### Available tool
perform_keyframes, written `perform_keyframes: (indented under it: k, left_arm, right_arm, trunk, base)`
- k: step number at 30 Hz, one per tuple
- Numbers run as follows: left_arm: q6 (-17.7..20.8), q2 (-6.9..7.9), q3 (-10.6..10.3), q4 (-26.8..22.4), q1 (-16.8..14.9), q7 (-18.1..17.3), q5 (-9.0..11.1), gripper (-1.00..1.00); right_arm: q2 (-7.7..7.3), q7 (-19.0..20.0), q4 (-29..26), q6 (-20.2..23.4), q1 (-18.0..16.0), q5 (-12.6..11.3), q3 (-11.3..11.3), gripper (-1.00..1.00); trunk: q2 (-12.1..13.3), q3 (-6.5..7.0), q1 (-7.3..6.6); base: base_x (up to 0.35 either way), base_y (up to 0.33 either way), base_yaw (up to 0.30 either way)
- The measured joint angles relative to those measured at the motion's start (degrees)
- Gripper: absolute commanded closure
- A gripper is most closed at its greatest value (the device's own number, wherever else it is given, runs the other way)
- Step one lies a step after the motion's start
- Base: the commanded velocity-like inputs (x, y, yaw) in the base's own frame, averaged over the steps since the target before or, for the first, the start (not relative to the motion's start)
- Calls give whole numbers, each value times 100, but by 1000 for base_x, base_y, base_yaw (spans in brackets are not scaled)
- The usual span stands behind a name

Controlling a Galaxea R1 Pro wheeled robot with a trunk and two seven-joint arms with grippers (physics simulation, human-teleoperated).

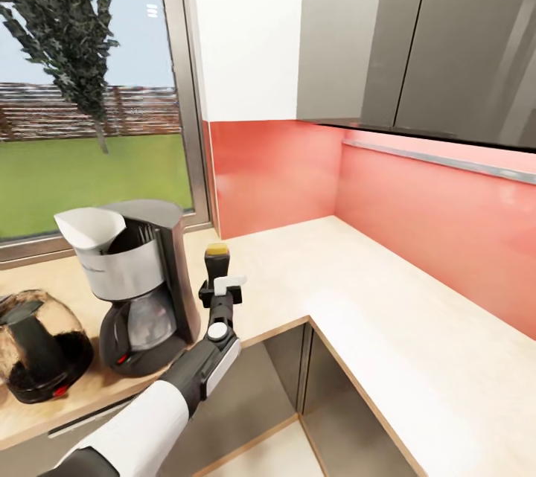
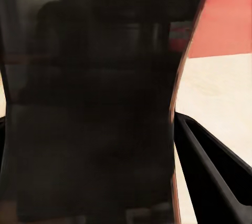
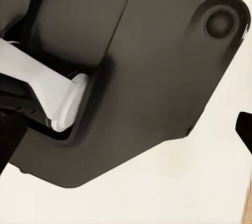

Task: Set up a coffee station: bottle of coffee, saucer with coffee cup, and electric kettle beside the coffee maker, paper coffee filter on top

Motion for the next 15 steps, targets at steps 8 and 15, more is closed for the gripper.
perform_keyframes:
  k: [8, 15]
  left_arm:
    - [-14, 14, -1, 2, 8, 7, 2, 100]
    - [-19, 79, -4, 3, 10, 292, 14, 100]
  right_arm:
    - [-1, -8, 0, -8, 0, 7, 7, -100]
    - [-1, -7, 0, -6, 0, 0, 0, -100]
  trunk:
    - [1, 0, 3]
    - [1, 0, 3]
  base:
    - [67, 9, 0]
    - [122, 52, 0]
